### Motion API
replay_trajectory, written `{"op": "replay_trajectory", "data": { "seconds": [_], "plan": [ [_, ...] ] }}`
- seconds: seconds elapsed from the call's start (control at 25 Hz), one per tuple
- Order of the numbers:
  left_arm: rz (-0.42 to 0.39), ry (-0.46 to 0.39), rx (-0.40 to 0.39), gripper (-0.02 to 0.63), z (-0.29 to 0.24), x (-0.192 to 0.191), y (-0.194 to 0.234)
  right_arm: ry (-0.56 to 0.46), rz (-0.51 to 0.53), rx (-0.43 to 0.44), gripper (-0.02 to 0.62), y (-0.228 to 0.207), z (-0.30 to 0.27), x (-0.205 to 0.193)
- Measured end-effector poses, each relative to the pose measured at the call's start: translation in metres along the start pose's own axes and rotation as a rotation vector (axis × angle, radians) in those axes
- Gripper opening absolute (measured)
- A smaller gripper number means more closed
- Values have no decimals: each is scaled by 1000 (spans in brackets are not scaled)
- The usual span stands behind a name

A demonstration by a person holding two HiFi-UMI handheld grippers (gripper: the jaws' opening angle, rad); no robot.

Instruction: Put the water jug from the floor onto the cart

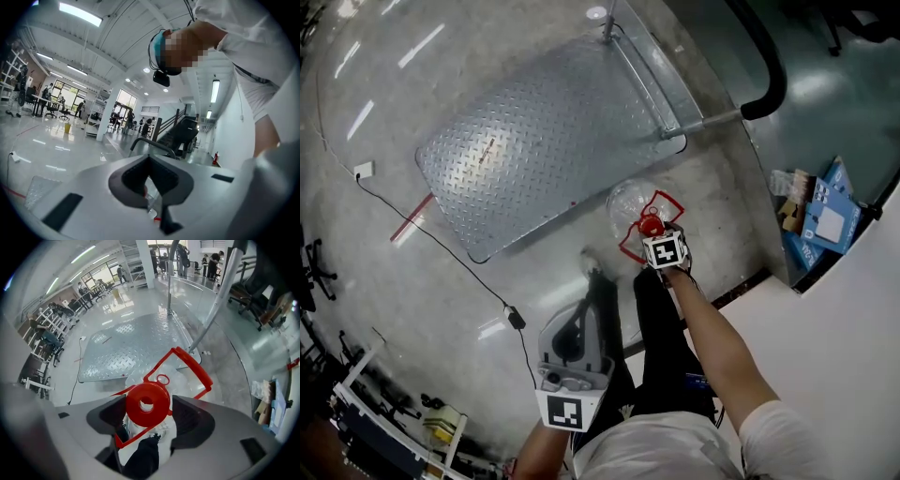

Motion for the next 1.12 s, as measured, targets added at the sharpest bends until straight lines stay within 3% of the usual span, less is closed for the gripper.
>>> {"op": "replay_trajectory", "data": {
  "seconds": [0.48,0.92,1.12],
  "plan": [
    [-6,-14,26,3,14,11,7,38,87,-32,299,7,9,-6],
    [-11,-141,16,3,43,84,14,17,118,-7,299,13,141,22],
    [-31,-180,-30,3,49,118,11,83,76,30,299,28,205,21]
  ]
}}
Point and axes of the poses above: the fingertips, and each gripper's own axes: z backward along the fingers, y to its left, x out of its top, the point moved 6 cm from there along z, backward along the fingers, and after that the axes turned 8 degrees about -x, right-handed, at the moved point
